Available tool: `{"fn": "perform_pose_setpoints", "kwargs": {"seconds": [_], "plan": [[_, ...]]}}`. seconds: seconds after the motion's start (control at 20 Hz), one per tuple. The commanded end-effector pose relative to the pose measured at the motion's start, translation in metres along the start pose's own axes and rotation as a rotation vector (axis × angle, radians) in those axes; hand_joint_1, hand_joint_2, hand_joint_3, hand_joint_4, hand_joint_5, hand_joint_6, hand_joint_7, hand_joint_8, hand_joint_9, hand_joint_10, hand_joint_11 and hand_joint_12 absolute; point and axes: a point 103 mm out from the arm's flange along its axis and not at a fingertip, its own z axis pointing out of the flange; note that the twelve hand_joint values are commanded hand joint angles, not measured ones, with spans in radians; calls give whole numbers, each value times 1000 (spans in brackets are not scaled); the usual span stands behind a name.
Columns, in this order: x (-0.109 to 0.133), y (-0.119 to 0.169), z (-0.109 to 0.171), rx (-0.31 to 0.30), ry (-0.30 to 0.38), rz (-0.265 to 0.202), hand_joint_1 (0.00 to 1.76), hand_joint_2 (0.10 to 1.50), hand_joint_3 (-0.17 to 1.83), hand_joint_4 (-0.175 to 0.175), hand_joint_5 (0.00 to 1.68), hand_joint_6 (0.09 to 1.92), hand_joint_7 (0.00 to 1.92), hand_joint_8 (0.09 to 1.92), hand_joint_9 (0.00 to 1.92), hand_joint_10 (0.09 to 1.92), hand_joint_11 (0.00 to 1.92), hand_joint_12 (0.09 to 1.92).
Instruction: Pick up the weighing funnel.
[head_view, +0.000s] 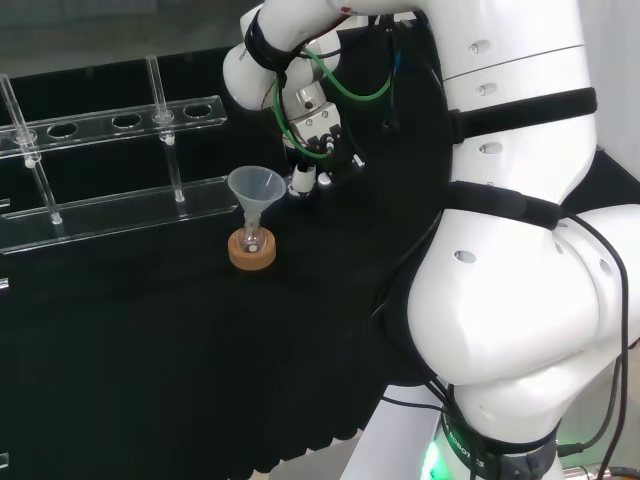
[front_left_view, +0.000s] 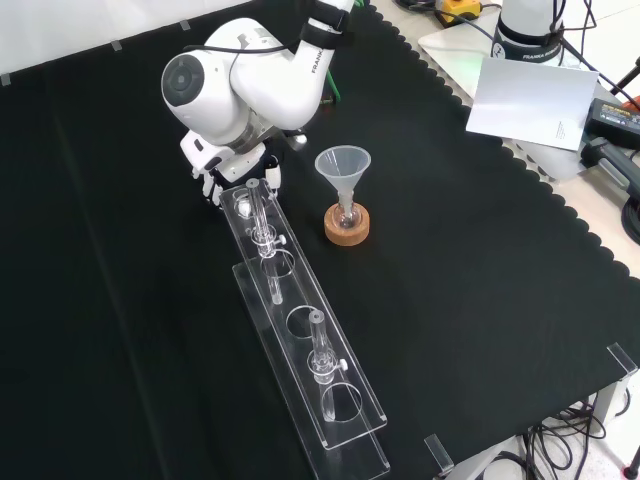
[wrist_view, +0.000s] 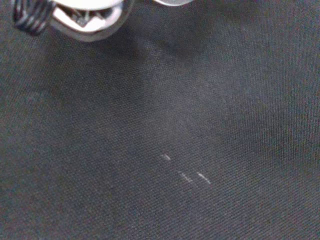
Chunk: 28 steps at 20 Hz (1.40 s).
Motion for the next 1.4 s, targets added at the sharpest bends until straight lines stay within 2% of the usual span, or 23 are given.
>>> {"fn": "perform_pose_setpoints", "kwargs": {"seconds": [0.05, 0.15, 0.4, 0.7, 1.2, 1.4], "plan": [[0, -2, -1, -45, -12, 10, 1102, 734, 476, 167, 1268, 547, 811, 613, 1017, 403, 647, 1247], [-2, -4, -4, -67, -1, 14, 1126, 685, 555, 174, 1333, 504, 850, 591, 1056, 387, 674, 1228], [-10, -11, -18, -106, 13, 13, 1134, 657, 605, 175, 1347, 512, 885, 570, 1112, 353, 757, 1172], [-22, -20, -32, -103, -9, 16, 1135, 658, 598, 175, 1355, 495, 867, 576, 1140, 317, 835, 1102], [-63, -45, -55, -95, -54, 89, 1136, 659, 594, 175, 1357, 490, 847, 574, 1151, 306, 868, 1089], [-73, -60, -62, -100, -59, 111, 1136, 664, 584, 175, 1358, 484, 833, 591, 1173, 272, 927, 1027]]}}
